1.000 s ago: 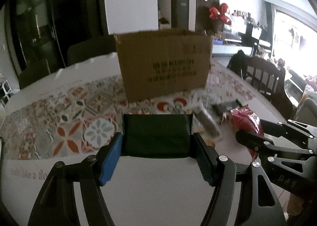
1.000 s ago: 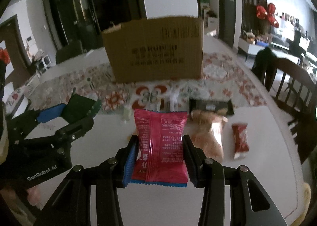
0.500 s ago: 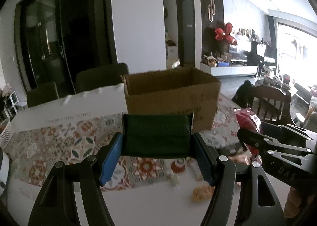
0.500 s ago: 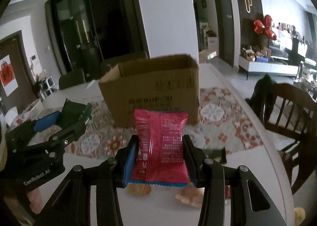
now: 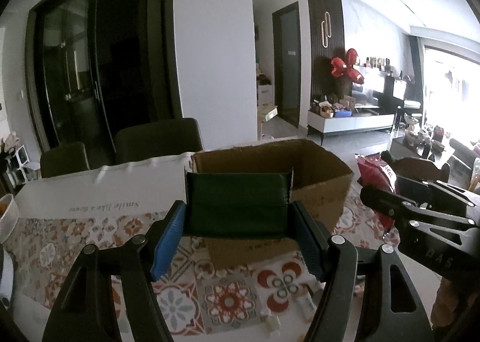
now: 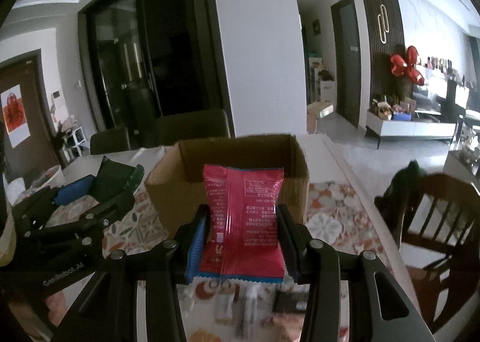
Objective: Organize snacks
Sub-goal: 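Lift both held snacks and carry them over the cardboard box, then open both tools to drop the snacks into the box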
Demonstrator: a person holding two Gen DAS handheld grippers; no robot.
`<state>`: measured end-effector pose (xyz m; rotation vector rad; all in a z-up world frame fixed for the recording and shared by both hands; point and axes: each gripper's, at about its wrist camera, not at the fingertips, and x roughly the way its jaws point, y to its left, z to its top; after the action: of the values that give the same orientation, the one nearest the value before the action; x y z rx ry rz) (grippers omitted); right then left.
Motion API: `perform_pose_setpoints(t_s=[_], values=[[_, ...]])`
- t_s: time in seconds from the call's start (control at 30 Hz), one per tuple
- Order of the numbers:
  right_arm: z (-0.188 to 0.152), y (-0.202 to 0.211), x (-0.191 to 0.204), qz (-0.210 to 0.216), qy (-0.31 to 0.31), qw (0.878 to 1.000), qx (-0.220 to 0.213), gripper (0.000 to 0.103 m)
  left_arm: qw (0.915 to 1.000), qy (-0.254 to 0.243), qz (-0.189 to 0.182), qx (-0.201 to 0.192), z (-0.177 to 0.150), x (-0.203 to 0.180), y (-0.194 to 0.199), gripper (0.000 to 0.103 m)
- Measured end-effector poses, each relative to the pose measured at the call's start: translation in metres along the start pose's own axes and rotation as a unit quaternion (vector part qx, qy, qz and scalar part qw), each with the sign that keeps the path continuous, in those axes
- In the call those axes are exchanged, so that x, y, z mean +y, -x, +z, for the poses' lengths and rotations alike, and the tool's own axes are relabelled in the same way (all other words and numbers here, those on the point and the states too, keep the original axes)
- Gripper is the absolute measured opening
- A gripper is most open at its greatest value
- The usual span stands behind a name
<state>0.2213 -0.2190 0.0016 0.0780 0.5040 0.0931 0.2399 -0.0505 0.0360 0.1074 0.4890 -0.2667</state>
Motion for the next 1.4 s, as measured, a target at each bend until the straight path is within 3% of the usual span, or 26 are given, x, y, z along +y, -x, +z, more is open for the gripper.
perform_pose_setpoints(t_s=[0.2,0.7,1.0,1.4], values=[[0.028,-0.027,-0.004,0.019,0.001,1.000,0.009,0.045,0.9995,0.016,-0.014,0.024,0.023,0.007,-0.034,0.069],[0.061,-0.134,-0.025,0.029,-0.012,0.992,0.119,0.045,0.9937,0.018,-0.023,0.108,0.047,0.010,-0.126,0.069],[0.062,-0.158,-0.027,0.014,-0.005,0.989,0.149,0.045,0.9871,0.038,-0.025,0.153,0.039,0.014,-0.161,0.069],[0.060,-0.164,-0.026,0.007,0.003,0.987,0.162,0.045,0.9860,0.032,-0.023,0.162,0.038,0.013,-0.167,0.070]])
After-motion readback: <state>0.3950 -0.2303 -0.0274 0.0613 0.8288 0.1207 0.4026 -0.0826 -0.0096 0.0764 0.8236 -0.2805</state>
